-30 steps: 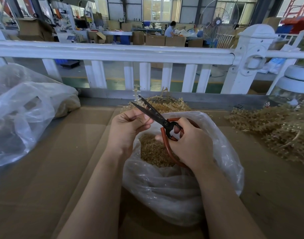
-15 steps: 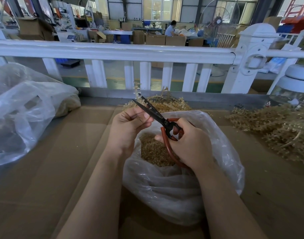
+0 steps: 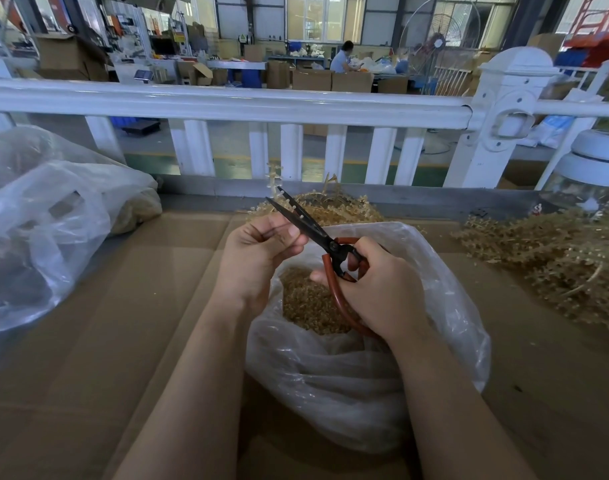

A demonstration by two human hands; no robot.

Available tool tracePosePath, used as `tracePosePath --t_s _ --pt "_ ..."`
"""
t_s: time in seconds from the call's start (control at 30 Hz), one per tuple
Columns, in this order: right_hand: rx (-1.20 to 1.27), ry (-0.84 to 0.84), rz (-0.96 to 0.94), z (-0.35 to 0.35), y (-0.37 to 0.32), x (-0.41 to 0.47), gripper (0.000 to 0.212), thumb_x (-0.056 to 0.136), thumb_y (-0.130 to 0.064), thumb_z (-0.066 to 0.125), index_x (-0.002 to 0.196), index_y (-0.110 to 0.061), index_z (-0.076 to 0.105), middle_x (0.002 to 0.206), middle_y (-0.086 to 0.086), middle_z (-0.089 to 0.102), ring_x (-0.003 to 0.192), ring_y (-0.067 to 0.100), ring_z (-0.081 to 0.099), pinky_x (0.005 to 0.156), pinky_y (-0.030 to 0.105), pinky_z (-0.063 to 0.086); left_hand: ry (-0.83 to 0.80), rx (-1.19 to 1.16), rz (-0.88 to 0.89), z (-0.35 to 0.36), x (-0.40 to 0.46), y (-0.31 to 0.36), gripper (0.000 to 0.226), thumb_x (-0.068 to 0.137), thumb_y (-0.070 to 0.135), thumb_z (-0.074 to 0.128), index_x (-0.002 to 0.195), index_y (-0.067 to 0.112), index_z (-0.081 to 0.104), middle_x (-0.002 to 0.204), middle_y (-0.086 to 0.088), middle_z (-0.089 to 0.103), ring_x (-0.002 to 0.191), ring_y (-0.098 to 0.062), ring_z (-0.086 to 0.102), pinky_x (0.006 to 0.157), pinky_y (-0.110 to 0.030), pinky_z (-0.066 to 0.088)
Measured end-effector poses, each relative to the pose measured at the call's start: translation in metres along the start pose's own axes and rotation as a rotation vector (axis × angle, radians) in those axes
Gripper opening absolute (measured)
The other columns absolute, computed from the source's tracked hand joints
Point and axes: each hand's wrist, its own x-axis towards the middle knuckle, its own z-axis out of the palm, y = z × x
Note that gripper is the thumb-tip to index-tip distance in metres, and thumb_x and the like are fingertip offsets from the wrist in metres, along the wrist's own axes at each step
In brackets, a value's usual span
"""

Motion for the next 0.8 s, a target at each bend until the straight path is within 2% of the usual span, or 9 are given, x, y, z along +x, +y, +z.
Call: tracePosePath --t_s 0.1,0.2,0.33,0.43,0.57,0.8 --pt "0.016 0.014 -0.012 0.0002 -0.0003 -0.0001 0.050 0.069 -0.080 0.059 0.076 -0.032 0.044 0.061 -0.021 0.047 0.056 -0.002 0.053 0.051 0.010 0.031 0.002 -0.004 0.000 0.0005 0.0001 0.0005 0.013 0.084 -0.004 0.061 0.089 0.005 0.069 0.075 -0.001 0.072 0.068 -0.009 0.065 0.070 -0.020 0.055" --pt "0.014 0.016 -0.030 0.0013 0.0013 -0.0001 0.051 0.070 -0.079 0.059 0.078 -0.029 0.049 0.065 -0.020 0.052 0.059 0.002 0.058 0.053 0.008 0.035 0.018 -0.011 -0.002 0.0003 0.0003 0.0009 0.015 0.087 -0.007 0.059 0.091 0.004 0.069 0.074 -0.001 0.072 0.067 -0.010 0.065 0.069 -0.019 0.055" --pt "-0.034 0.022 -0.024 0.0030 0.0039 0.0001 0.058 0.071 -0.084 0.052 0.078 -0.026 0.052 0.066 -0.015 0.058 0.061 0.004 0.060 0.053 0.016 0.046 -0.010 0.107 0.043 0.0001 -0.0004 -0.0001 0.019 0.089 -0.010 0.057 0.087 0.004 0.069 0.072 -0.002 0.070 0.069 -0.011 0.065 0.071 -0.021 0.055" --pt "-0.067 0.054 -0.020 0.0030 0.0042 0.0005 0.059 0.071 -0.086 0.049 0.079 -0.027 0.050 0.066 -0.015 0.059 0.060 0.004 0.059 0.052 0.013 0.041 -0.046 0.180 0.054 0.0020 -0.0012 -0.0015 0.021 0.091 -0.010 0.057 0.084 0.006 0.070 0.070 -0.001 0.069 0.069 -0.011 0.064 0.072 -0.022 0.054" --pt "-0.082 0.066 -0.013 0.0030 0.0038 0.0006 0.062 0.072 -0.085 0.051 0.079 -0.023 0.053 0.066 -0.014 0.060 0.060 0.005 0.060 0.052 0.020 0.047 -0.078 0.195 0.060 0.0014 -0.0019 -0.0017 0.022 0.090 -0.009 0.058 0.082 0.008 0.070 0.070 0.001 0.070 0.069 -0.010 0.064 0.072 -0.022 0.054" --pt "-0.067 0.064 -0.029 0.0018 0.0021 0.0010 0.063 0.072 -0.084 0.052 0.075 -0.021 0.052 0.062 -0.014 0.055 0.055 0.003 0.054 0.051 0.023 0.049 -0.079 0.166 0.043 0.0012 -0.0013 -0.0026 0.019 0.090 -0.008 0.059 0.086 0.006 0.070 0.072 0.001 0.070 0.069 -0.009 0.064 0.071 -0.021 0.054"
